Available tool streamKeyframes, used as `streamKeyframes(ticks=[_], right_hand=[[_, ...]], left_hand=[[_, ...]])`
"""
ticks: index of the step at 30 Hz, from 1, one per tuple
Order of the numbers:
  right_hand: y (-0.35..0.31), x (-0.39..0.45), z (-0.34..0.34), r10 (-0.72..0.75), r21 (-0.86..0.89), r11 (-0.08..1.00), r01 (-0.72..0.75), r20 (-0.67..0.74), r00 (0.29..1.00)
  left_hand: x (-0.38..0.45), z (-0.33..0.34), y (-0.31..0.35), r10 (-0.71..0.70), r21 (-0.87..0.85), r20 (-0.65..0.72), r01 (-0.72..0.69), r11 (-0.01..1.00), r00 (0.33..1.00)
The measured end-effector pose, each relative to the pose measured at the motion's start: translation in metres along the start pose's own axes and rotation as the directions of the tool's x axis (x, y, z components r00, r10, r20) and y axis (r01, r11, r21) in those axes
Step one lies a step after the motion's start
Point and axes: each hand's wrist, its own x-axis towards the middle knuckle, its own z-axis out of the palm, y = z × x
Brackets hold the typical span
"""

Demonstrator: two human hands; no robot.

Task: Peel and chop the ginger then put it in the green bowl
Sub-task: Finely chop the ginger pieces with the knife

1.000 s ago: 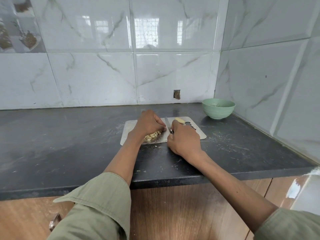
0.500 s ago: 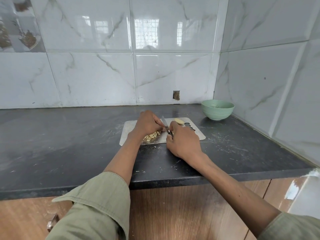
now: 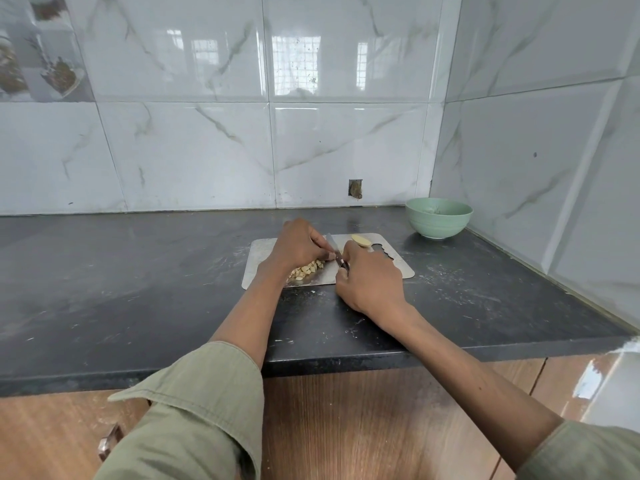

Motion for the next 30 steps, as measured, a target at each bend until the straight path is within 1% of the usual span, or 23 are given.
streamKeyframes(ticks=[7, 12, 16, 18, 21, 24, 27, 30], right_hand=[[0.0009, -0.0002, 0.0003, -0.009, -0.011, 1.000, 0.009, 0.006, 1.000], [-0.0003, 0.0033, -0.0007, -0.010, -0.018, 1.000, 0.010, 0.004, 1.000], [-0.0049, 0.0032, 0.0009, -0.064, -0.116, 0.991, 0.062, -0.011, 0.998], [-0.0034, 0.0030, 0.0011, -0.048, -0.091, 0.995, 0.047, -0.008, 0.999], [0.0007, 0.0037, 0.0003, 0.014, -0.010, 1.000, -0.014, 0.006, 1.000], [0.0025, 0.0026, -0.0025, 0.043, 0.057, 0.997, -0.044, 0.012, 0.999], [0.0029, 0.0000, -0.0044, 0.042, 0.096, 0.994, -0.042, -0.004, 0.999], [0.0023, -0.0023, -0.0045, 0.031, 0.099, 0.995, -0.029, -0.020, 0.999]], left_hand=[[-0.0008, -0.0005, 0.0014, -0.008, 0.021, -0.010, 0.008, 1.000, 1.000], [-0.0010, 0.0030, 0.0030, 0.014, 0.026, -0.029, -0.013, 1.000, 0.999], [-0.0007, 0.0022, 0.0025, 0.009, 0.019, -0.023, -0.008, 1.000, 1.000], [-0.0018, 0.0016, 0.0021, 0.003, 0.011, -0.023, -0.003, 1.000, 1.000], [-0.0017, 0.0007, 0.0019, 0.001, -0.003, -0.008, -0.001, 1.000, 1.000], [-0.0010, 0.0001, 0.0022, -0.013, -0.011, -0.003, 0.013, 1.000, 1.000], [-0.0006, -0.0012, 0.0015, -0.023, -0.022, 0.009, 0.023, 0.999, 1.000], [-0.0002, -0.0022, 0.0009, -0.031, -0.017, 0.010, 0.031, 0.999, 0.999]])
